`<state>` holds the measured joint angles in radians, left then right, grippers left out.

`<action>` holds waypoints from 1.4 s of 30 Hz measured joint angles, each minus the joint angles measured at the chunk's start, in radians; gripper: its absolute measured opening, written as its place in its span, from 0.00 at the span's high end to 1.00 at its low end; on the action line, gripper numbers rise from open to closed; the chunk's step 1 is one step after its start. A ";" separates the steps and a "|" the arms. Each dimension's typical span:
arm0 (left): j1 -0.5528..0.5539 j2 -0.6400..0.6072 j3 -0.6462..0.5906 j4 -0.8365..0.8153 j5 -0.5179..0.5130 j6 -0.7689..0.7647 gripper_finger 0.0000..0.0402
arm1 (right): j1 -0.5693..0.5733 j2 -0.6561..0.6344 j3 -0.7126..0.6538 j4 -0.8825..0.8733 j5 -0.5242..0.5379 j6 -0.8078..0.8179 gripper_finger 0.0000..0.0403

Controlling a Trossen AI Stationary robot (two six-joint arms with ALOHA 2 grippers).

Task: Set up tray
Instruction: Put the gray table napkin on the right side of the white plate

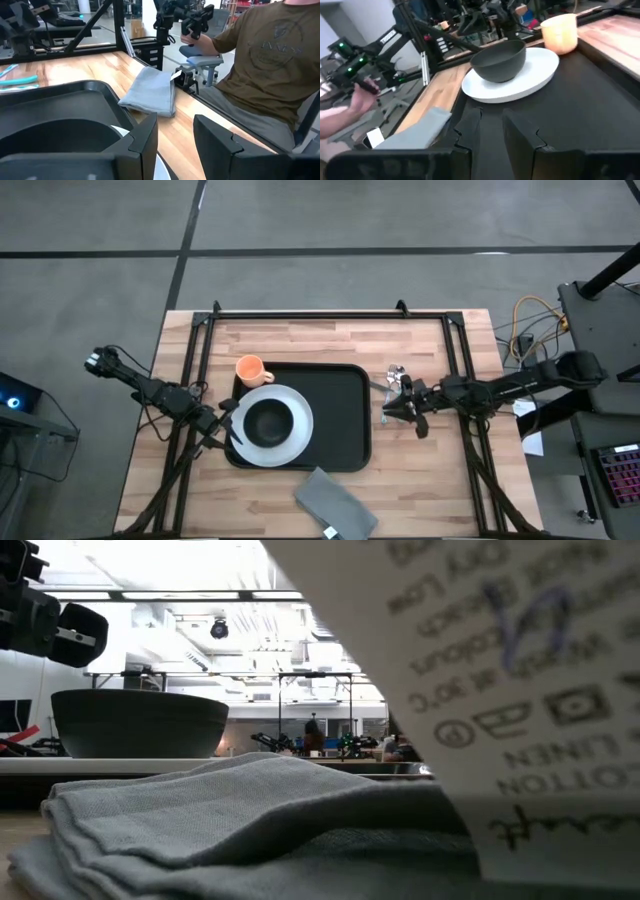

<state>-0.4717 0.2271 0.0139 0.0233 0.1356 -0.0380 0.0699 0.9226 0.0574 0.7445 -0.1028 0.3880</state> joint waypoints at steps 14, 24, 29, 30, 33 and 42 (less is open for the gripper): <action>0.000 -0.039 -0.004 0.078 0.033 0.072 0.73 | 0.030 0.356 0.296 -0.193 -0.037 -0.007 0.81; 0.000 -0.044 -0.004 0.054 0.122 0.078 0.73 | 0.107 0.617 0.497 -0.226 -0.086 -0.040 0.66; 0.000 -0.027 -0.004 0.056 0.123 0.078 0.73 | 0.143 0.723 0.583 -0.226 -0.090 -0.041 0.58; 0.000 -0.023 -0.004 0.057 0.123 0.078 0.73 | 0.146 0.739 0.596 -0.227 -0.091 -0.044 0.57; 0.000 -0.022 -0.004 0.057 0.123 0.078 0.73 | 0.157 0.769 0.629 -0.225 -0.092 -0.029 0.55; 0.000 -0.016 -0.004 0.057 0.123 0.078 0.73 | 0.202 0.869 0.715 -0.207 -0.107 -0.023 0.54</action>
<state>-0.4721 0.2108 0.0102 0.0806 0.2588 0.0399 0.2722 1.7917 0.7719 0.5371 -0.2100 0.3646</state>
